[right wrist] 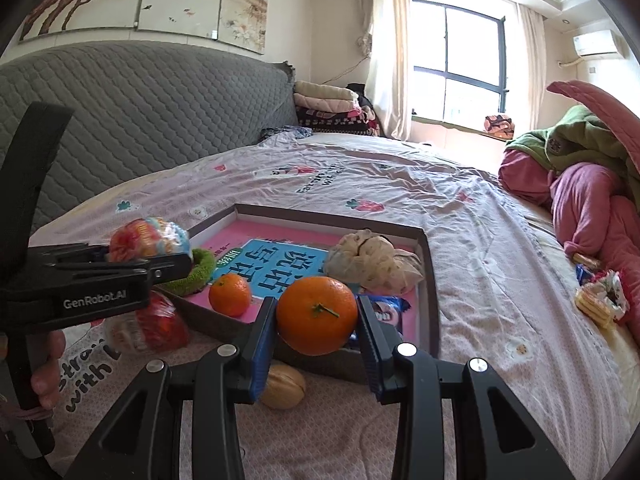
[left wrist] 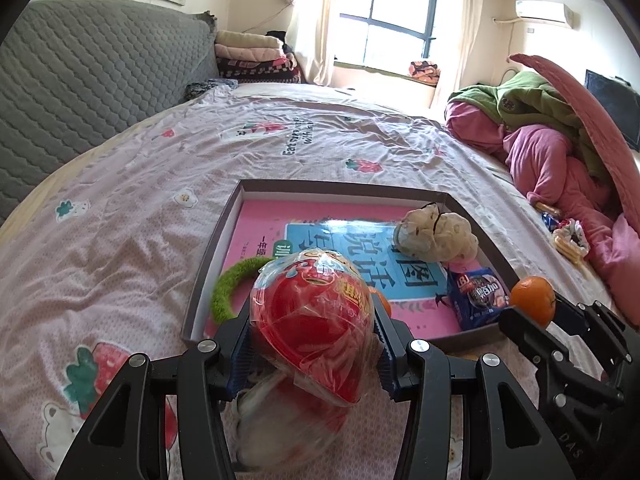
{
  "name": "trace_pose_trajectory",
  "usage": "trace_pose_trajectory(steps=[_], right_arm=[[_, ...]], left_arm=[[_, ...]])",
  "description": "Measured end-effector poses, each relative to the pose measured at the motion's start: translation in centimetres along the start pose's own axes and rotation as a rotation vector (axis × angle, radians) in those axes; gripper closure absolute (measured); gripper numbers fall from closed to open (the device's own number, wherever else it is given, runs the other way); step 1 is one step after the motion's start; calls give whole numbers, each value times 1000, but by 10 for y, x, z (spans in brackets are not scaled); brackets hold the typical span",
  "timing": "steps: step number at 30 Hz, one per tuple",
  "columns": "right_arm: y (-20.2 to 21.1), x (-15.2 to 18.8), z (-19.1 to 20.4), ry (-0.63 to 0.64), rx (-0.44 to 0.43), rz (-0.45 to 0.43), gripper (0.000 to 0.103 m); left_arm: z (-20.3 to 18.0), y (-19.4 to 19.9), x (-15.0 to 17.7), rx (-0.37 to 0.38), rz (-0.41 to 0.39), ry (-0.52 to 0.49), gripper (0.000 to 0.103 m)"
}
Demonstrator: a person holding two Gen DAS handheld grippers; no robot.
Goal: Organize objects
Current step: 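Carry candy egg with left tool over tray while right tool carries orange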
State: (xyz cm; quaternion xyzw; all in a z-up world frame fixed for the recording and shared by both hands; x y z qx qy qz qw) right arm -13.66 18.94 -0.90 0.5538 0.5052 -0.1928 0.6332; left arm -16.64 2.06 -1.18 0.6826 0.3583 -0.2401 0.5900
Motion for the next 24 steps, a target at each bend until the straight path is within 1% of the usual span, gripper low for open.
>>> trace_pose_trajectory(steps=[7,15,24], right_arm=[[-13,-7,6,19,-15,5,64],[-26,-13,11,44,-27,12,64],[-44,-13,18,73,-41,52,64]], left_arm=[[0,-10,-7,5,11,4,51],[2,-23,-9,-8,24,1,51],[3,-38,-14,-20,45,-7,51]])
Point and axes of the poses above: each gripper's, at about its wrist camera, not at the fingertips, and y roughly against the way its jaws point, z to its left, x to its underside, the point moved 3 cm from there along -y, roughly the way its jaws point, and after that the axes turned 6 degrees about y, right-handed, at the moved point
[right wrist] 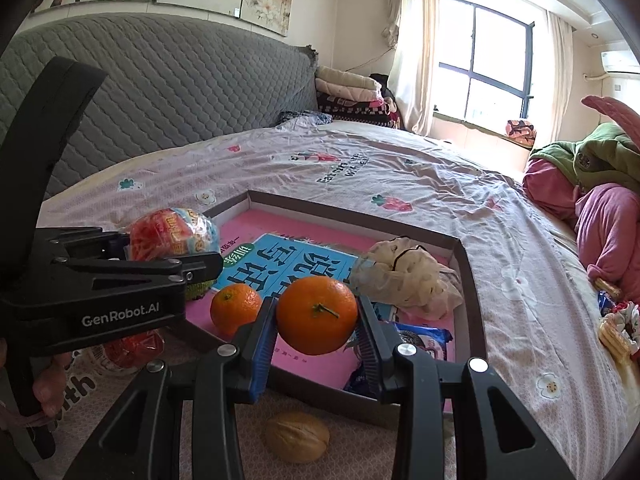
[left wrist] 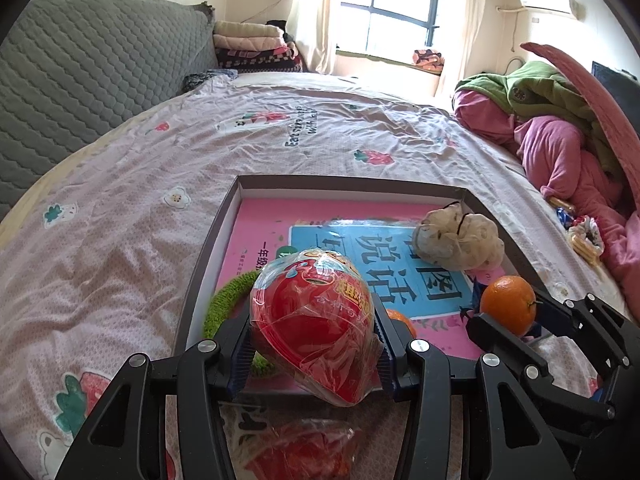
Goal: Organize objects
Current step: 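Carry candy egg with left tool over tray while right tool carries orange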
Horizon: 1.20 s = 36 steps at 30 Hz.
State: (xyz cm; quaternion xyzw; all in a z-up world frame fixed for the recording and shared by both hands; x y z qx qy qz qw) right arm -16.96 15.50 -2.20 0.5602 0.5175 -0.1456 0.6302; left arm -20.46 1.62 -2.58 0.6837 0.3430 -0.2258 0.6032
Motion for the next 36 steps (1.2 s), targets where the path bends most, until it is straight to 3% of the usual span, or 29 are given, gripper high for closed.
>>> trace_pose_trajectory(steps=[36], right_arm=[[-49,-2,0,4,-92,181,64]], left_arm=[[3,-28,-1,-18,74,-8,51]])
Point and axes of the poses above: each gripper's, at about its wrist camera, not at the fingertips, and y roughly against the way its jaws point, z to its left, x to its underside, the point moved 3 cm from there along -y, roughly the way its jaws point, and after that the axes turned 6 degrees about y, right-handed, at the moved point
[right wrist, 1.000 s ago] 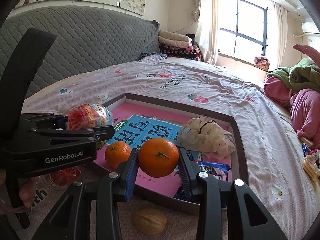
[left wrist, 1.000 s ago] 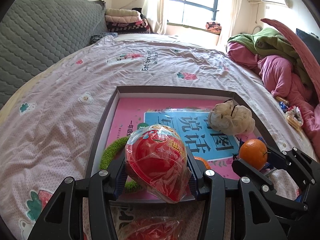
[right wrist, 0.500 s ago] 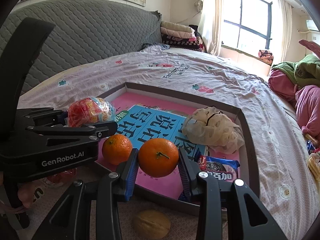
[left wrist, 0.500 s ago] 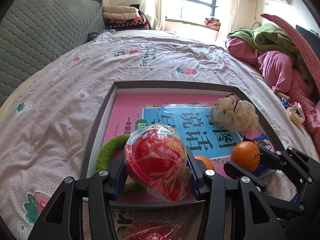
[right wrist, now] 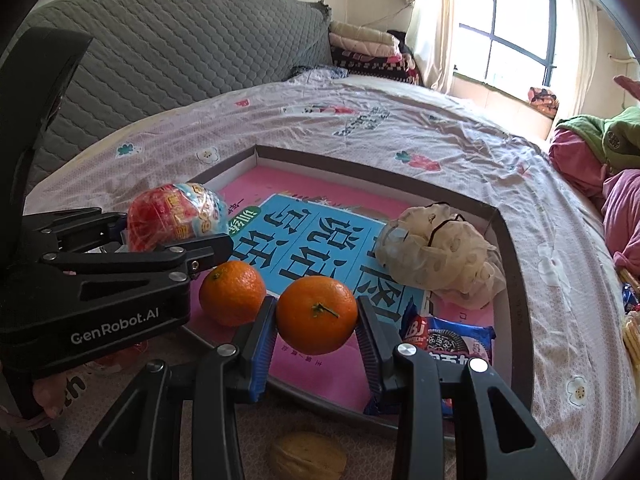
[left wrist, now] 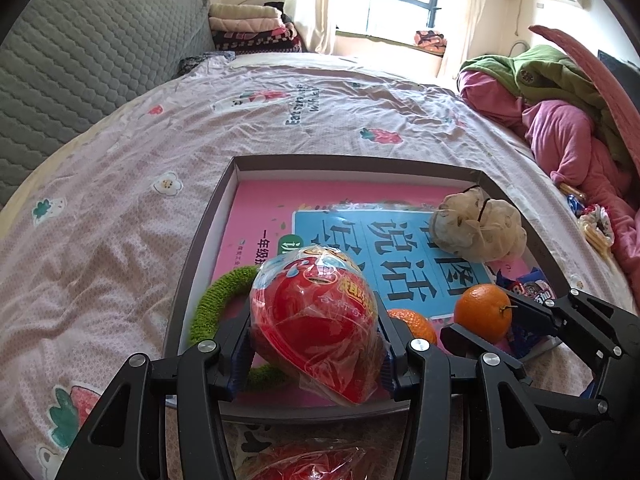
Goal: Organize objects
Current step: 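Carry candy egg with left tool over tray while right tool carries orange, then lower candy egg onto green ring with left tool while right tool lowers orange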
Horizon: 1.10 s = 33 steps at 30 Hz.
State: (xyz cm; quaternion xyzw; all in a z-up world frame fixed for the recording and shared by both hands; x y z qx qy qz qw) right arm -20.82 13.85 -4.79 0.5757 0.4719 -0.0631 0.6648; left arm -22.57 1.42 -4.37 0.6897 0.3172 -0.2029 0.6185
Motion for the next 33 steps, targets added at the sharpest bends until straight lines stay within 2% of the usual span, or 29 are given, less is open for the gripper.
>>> trace_pose_trajectory(steps=[5,10,15,33], right_arm=[[-9,-5,-3,2,-58,54,64],[-14,-7,-6,-1,-53,97,64],[-14,-3,-13,-37,-53,108,64],[-3,-5,-10,-35,-42,83,61]], left_arm=[[3,-5,-3,-2,29,12,51],[6,-10,-4,-18,50,11,51],[8,-12,-4,-13,61,29,51],[19,-3,4,-42,75,52,51]])
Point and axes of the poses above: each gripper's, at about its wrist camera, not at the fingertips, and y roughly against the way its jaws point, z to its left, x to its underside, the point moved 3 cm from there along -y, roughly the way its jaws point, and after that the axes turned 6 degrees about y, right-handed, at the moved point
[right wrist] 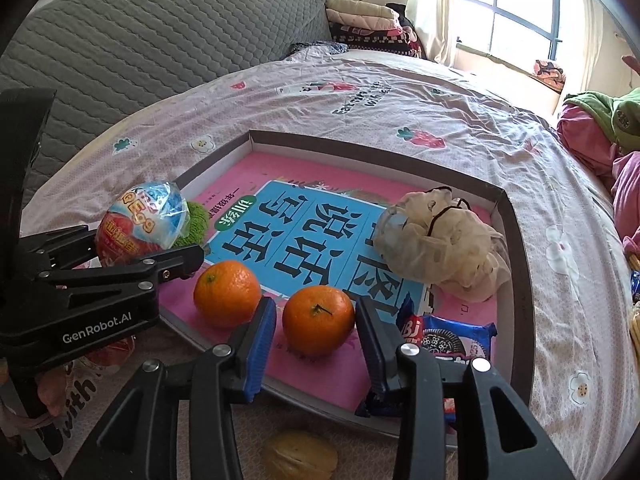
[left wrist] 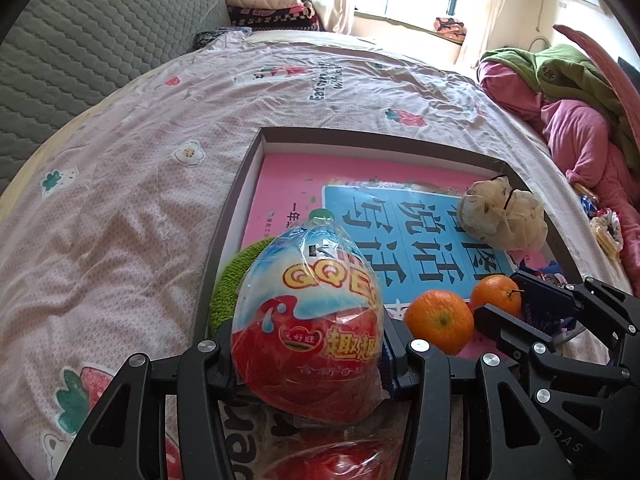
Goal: Organize objects
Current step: 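Lower candy egg onto green ring with left tool while right tool lowers orange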
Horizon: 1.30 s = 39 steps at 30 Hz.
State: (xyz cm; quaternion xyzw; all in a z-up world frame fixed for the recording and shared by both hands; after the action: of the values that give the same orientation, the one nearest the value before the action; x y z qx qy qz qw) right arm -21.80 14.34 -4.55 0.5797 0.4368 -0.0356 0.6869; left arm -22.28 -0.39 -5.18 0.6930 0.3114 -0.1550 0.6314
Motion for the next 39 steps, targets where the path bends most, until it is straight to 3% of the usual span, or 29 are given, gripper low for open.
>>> trace_pose_trajectory(steps=[30,39], right_arm=[[16,4,6,-9,-14,-43,58],[21,2,5,-16,-19,-56,58]], left_arm=[[10,17,4,-13,-12,21,50],[12,21,4,-42,-15,19,39]])
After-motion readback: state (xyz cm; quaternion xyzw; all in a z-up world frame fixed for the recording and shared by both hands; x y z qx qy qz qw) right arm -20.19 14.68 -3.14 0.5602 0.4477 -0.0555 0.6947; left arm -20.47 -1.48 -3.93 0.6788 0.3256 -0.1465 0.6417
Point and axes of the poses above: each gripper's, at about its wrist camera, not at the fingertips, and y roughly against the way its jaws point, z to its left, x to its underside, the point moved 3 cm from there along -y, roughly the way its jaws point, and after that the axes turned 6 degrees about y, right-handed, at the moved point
